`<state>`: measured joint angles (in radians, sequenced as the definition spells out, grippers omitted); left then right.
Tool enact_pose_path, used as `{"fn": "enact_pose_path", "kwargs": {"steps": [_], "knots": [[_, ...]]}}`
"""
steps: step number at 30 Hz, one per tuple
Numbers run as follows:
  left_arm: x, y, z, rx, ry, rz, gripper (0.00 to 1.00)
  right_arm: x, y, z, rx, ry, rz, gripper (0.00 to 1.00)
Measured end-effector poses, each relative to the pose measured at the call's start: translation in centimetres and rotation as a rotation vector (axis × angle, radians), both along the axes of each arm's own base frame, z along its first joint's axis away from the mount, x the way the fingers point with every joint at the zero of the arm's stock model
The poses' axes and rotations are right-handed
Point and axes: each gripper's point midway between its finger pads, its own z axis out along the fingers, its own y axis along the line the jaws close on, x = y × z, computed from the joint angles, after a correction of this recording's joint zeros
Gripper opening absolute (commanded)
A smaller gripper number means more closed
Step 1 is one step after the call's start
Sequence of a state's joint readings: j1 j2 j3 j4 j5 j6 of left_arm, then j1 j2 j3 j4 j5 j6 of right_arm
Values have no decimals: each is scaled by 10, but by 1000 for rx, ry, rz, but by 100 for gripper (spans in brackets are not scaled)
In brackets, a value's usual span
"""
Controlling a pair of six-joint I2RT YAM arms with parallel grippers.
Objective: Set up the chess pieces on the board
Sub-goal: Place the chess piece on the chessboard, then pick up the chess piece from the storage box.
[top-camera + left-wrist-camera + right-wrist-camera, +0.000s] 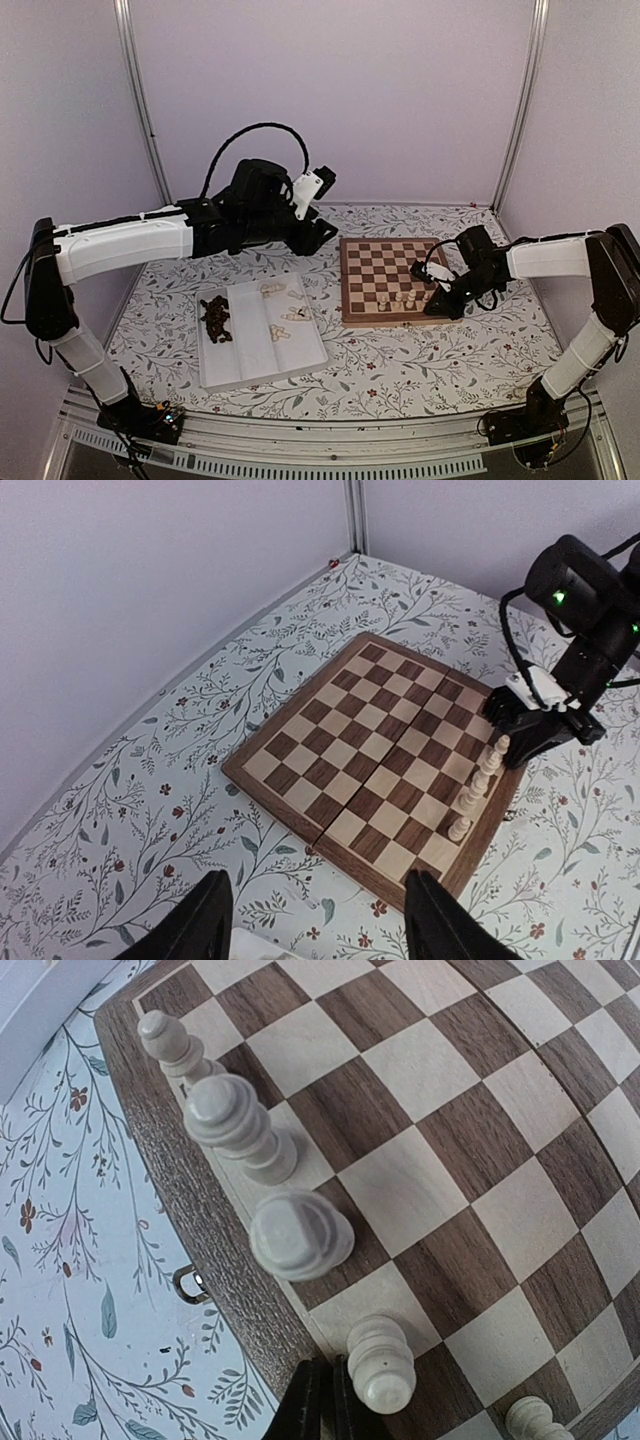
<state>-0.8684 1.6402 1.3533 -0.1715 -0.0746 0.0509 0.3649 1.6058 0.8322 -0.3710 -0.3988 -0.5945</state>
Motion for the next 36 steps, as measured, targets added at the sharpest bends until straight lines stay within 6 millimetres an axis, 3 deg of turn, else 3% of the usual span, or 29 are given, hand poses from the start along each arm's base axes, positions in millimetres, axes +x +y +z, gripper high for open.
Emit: {"fn": "enact_pose_path", "kwargs": {"steps": [3, 7, 9, 12, 16, 22, 28, 36], "knots": [[0, 0, -1, 3, 0, 2, 59, 0, 0, 0, -1, 1, 0, 11], [2, 5, -1, 27, 6, 32, 53, -2, -3, 6, -8, -7, -4, 21], [2, 9, -2, 36, 30, 49, 49, -4, -6, 17, -4, -32, -11, 29], [-2, 18, -12, 39, 86, 66, 47, -5, -10, 49, 40, -111, -19, 33], [-17, 54, -61, 118, 226, 88, 49, -7, -8, 83, 117, -199, -10, 34], [-30, 89, -139, 306, 413, 122, 49, -13, -4, 83, 145, -185, 10, 34], [-37, 96, -179, 435, 472, 88, 51, -17, -2, 80, 158, -169, 27, 35], [-30, 88, -222, 540, 525, 51, 52, -21, -3, 81, 161, -180, 34, 35]]}}
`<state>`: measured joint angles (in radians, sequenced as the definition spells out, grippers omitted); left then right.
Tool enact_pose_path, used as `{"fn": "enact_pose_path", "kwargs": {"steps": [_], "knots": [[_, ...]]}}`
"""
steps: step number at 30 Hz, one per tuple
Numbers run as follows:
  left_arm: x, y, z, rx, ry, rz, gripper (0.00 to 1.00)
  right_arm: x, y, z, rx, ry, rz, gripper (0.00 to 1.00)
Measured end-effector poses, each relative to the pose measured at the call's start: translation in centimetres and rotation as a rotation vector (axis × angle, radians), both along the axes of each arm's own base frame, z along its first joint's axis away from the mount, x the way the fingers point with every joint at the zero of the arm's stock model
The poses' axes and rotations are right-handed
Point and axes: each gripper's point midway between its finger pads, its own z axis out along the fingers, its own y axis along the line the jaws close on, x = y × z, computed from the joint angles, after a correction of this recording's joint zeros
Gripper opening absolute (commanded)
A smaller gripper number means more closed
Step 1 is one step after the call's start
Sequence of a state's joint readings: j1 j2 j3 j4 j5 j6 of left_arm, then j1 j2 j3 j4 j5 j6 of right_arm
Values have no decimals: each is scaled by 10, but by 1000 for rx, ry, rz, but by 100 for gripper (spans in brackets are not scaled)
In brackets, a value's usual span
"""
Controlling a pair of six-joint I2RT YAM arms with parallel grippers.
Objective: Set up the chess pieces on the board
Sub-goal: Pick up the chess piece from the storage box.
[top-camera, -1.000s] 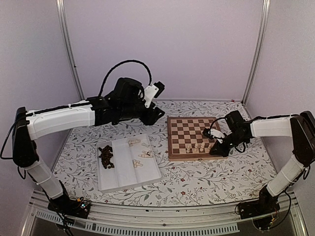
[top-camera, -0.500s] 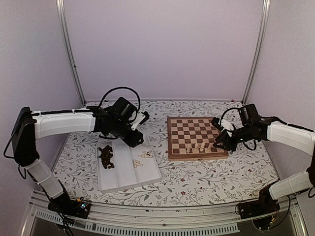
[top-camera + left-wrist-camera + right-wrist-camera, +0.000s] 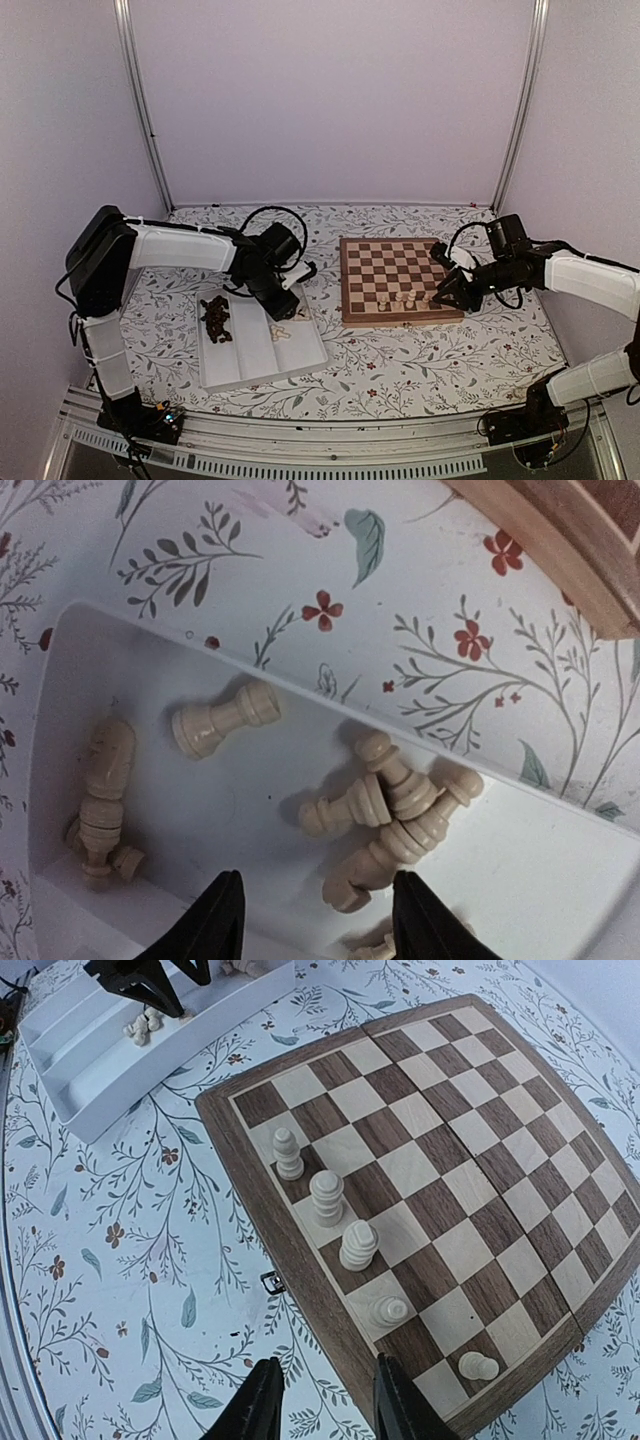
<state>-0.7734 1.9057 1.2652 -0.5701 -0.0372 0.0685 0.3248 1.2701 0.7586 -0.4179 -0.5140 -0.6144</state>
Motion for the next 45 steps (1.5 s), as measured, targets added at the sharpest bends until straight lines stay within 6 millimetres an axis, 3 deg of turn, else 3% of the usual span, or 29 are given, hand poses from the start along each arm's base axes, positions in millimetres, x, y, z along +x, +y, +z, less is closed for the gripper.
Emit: {"fn": "enact_pose_path", "kwargs": {"steps": [10, 17, 27, 34, 37, 40, 45], "knots": [[-5, 2, -13, 48, 30, -56, 40, -1, 0, 3, 4, -13, 5, 35], [-24, 0, -23, 35, 86, -118, 29, -1, 0, 2, 2, -9, 7, 34], [-47, -13, -22, 20, 97, -204, 11, -1, 1, -6, 1, 20, 12, 32], [-58, -12, -8, 3, 93, -216, 7, -6, 4, -5, 13, 46, 28, 29], [-59, -13, 16, -48, 59, -216, 5, -5, 12, 9, 35, 39, 55, 29], [-60, -18, 43, -126, 11, -222, 4, 0, 28, 38, 82, 8, 102, 29], [-61, -26, 71, -269, -41, -222, 4, 21, 73, 92, 203, -7, 195, 31]]}}
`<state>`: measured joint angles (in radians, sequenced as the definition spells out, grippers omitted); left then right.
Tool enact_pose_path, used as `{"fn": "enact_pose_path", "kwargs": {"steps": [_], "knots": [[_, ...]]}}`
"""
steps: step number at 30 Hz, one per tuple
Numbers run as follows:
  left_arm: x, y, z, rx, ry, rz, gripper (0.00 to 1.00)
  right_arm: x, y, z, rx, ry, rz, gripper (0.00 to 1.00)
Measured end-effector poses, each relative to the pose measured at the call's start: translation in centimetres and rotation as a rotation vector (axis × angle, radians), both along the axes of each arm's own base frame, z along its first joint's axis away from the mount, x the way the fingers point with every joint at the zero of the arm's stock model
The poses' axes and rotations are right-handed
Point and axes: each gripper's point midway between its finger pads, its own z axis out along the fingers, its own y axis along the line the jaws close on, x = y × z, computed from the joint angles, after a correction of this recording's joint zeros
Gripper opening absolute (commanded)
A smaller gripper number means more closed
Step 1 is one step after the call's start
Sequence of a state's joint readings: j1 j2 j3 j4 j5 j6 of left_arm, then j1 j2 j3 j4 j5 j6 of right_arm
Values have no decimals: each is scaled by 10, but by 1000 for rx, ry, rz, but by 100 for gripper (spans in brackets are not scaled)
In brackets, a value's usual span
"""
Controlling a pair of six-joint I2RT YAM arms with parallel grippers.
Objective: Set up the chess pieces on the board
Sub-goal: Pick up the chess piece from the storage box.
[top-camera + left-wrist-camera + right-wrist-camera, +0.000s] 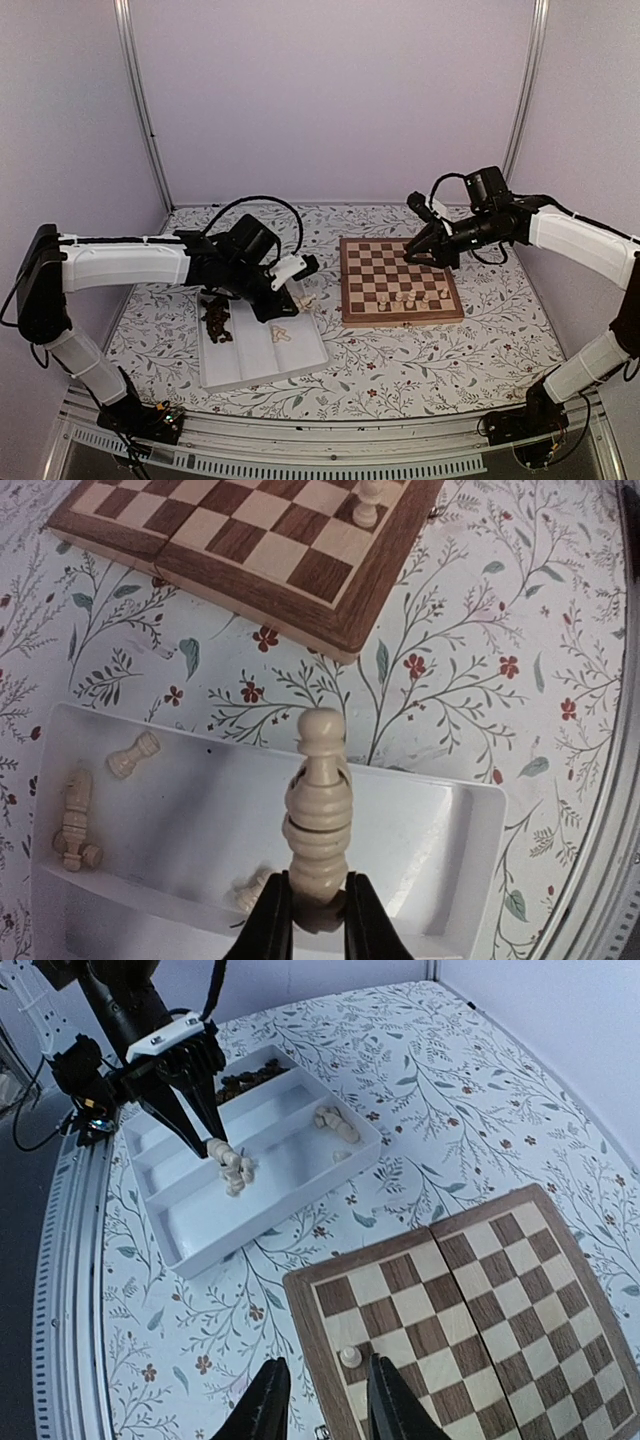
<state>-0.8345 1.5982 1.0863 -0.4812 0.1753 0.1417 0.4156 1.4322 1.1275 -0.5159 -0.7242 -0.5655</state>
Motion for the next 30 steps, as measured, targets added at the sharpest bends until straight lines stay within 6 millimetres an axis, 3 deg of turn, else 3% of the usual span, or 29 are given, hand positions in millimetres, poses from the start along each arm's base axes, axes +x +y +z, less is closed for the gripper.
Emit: {"fn": "enact_pose_path", "kwargs": {"steps": [6, 10, 17, 23, 30], "knots": [[6, 1, 11, -113, 3, 22, 4, 5, 63, 16, 106, 151, 132, 33], [7, 1, 17, -147, 2, 31, 3, 5, 105, 3, 133, 290, 213, 36], [-1, 9, 34, -197, -12, 55, 3, -14, 167, -19, 120, 464, 321, 39], [-8, 15, 50, -245, -36, 71, 2, -33, 196, -22, 122, 539, 385, 35], [-10, 19, 48, -245, -31, 81, 2, -45, 210, -35, 111, 623, 410, 12]]}}
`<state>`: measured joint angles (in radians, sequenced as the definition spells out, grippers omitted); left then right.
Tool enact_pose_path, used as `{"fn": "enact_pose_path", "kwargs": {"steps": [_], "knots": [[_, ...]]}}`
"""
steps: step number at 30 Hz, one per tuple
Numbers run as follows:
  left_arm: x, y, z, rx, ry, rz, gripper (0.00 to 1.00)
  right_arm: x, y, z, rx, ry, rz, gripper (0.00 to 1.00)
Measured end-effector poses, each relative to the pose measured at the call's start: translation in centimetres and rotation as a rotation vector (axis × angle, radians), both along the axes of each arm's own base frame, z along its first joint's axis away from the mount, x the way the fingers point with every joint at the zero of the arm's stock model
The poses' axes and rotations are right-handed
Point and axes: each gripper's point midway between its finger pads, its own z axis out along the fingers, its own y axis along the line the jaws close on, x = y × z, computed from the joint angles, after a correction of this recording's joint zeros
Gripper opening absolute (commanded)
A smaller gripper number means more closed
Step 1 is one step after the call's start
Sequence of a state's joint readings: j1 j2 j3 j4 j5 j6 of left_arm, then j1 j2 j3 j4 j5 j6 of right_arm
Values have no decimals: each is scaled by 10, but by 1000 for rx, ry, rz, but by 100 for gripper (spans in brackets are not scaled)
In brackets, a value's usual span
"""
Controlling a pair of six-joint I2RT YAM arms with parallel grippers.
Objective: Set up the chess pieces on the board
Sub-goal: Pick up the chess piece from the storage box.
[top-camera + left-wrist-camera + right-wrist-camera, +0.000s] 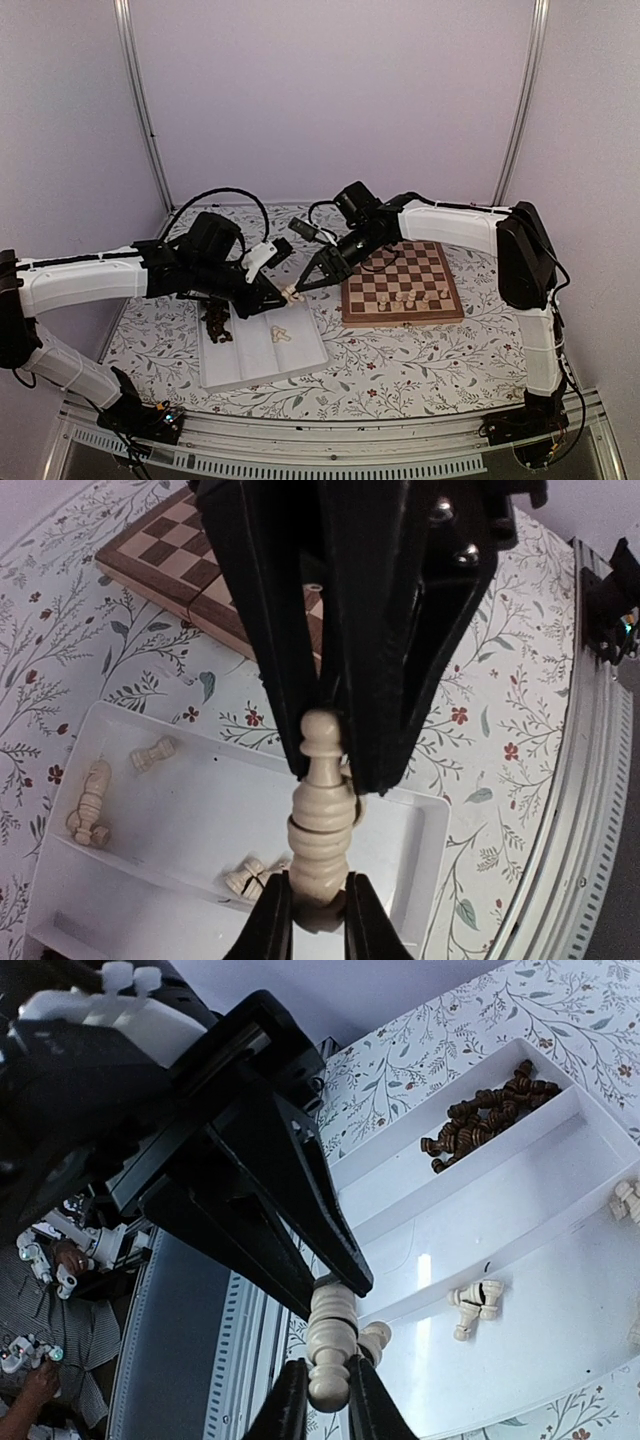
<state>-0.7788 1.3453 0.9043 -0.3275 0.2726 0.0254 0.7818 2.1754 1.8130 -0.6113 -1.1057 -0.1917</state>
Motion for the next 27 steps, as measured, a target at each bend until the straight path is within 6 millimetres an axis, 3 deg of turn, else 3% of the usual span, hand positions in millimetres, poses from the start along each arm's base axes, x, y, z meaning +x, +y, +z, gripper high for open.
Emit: {"fn": "enact_pose_path", "kwargs": {"steps": [7, 15, 21, 27], "knots": [[1, 1, 0, 2, -2, 5, 2, 0, 0, -1, -4, 18, -2, 0], [1, 12, -3, 20, -1, 48, 1, 3, 5, -9, -40, -35, -30, 0], [-2, 36, 0, 15, 8, 114, 1, 1, 13, -27, -103, -98, -53, 1], [0, 46, -1, 9, 19, 156, 1, -2, 17, -44, -151, -146, -54, 1]]}}
